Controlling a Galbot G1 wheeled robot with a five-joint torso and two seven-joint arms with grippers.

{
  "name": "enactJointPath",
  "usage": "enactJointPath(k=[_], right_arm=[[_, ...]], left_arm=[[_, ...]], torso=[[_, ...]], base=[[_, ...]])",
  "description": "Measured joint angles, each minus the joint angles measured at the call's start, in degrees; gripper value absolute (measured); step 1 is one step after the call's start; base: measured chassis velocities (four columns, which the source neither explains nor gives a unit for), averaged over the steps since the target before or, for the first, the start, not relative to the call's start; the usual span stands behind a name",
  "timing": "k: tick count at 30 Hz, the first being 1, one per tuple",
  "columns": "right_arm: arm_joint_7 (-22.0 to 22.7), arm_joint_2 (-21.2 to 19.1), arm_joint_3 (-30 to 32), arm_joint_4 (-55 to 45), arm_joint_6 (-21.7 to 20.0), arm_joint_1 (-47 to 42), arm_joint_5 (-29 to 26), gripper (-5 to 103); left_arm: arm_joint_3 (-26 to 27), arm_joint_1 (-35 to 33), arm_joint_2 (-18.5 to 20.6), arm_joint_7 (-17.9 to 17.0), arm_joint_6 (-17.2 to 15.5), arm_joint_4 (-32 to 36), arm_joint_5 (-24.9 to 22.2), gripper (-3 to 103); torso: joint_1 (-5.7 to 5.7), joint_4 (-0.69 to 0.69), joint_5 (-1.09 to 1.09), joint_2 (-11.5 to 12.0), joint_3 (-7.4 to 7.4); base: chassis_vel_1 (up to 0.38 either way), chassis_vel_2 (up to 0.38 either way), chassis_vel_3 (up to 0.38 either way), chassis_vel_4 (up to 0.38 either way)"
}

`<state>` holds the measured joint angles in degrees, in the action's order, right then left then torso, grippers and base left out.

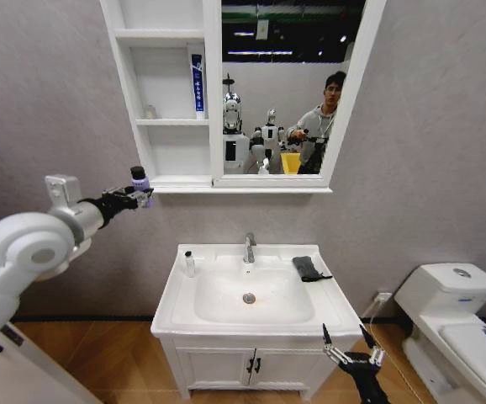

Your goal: Move facial cleanser and shampoo from washbasin to cabinet, then wipe washbasin with towel.

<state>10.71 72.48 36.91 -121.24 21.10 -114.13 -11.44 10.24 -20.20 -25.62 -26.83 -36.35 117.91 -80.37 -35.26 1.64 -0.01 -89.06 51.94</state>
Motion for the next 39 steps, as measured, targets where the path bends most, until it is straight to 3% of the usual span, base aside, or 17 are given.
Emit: enactJointPath(k=[2, 3, 5, 12, 15, 19, 20, 24, 39], right_arm=[[0.0, -0.1, 0.0, 0.4, -0.1, 0.3, -0.2, 100], [0.0, -0.1, 0.0, 0.4, -0.1, 0.3, -0.2, 100], [0.0, -0.1, 0.0, 0.9, -0.1, 0.5, -0.2, 100], [0.0, -0.1, 0.0, 1.8, -0.1, 1.0, -0.7, 100], [0.0, -0.1, 0.0, 2.6, -0.1, 1.7, -1.3, 100], [-0.1, -0.2, 0.0, 3.1, -0.1, 2.0, -1.5, 100], [-0.1, -0.2, 0.0, 3.4, -0.1, 2.1, -1.6, 100], [-0.1, -0.2, 0.1, 3.8, -0.1, 2.1, -1.9, 100], [-0.2, -0.9, 0.7, 3.8, 0.3, 1.8, -2.5, 100]], left_arm=[[-7.7, 7.7, -3.0, -1.8, -0.6, -2.9, 0.0, 43], [-7.7, 7.7, -3.0, -1.8, -0.6, -2.9, 0.0, 43], [-13.0, 13.5, -6.3, -3.5, -1.3, -5.8, 0.6, 43], [-21.4, 23.3, -11.9, -5.9, -2.3, -13.1, 3.7, 43], [-26.2, 28.0, -16.5, -8.6, -2.9, -20.2, 6.3, 43], [-27.8, 29.7, -19.4, -9.2, -3.1, -24.5, 7.9, 43], [-28.4, 30.5, -21.9, -9.0, -2.9, -27.8, 9.2, 43], [-28.4, 30.9, -25.8, -7.9, -2.4, -32.9, 11.8, 43], [-24.3, 29.2, -29.1, -6.4, -0.6, -41.6, 15.9, 43]], torso=[[0.0, 0.01, 0.01, 0.0, 0.0], [0.0, 0.01, 0.01, 0.0, 0.0], [-0.01, 0.02, 0.0, 0.0, 0.0], [0.0, 0.01, 0.02, 0.0, 0.0], [-0.01, 0.0, 0.01, 0.0, 0.0], [-0.01, 0.01, 0.02, 0.0, 0.0], [-0.01, 0.0, 0.02, 0.0, 0.01], [-0.01, 0.03, 0.02, 0.0, 0.01], [0.0, 0.0, 0.01, 0.0, 0.0]], base=[[0.0, 0.0, 0.0, 0.0], [0.0, 0.0, 0.0, 0.0], [0.0, 0.0, 0.0, 0.0], [0.0, 0.0, 0.0, 0.0], [0.0, 0.0, 0.0, 0.0], [0.0, 0.0, 0.0, 0.0], [0.0, 0.0, 0.0, 0.0], [0.0, 0.0, 0.0, 0.0], [0.0, 0.0, 0.0, 0.0]])
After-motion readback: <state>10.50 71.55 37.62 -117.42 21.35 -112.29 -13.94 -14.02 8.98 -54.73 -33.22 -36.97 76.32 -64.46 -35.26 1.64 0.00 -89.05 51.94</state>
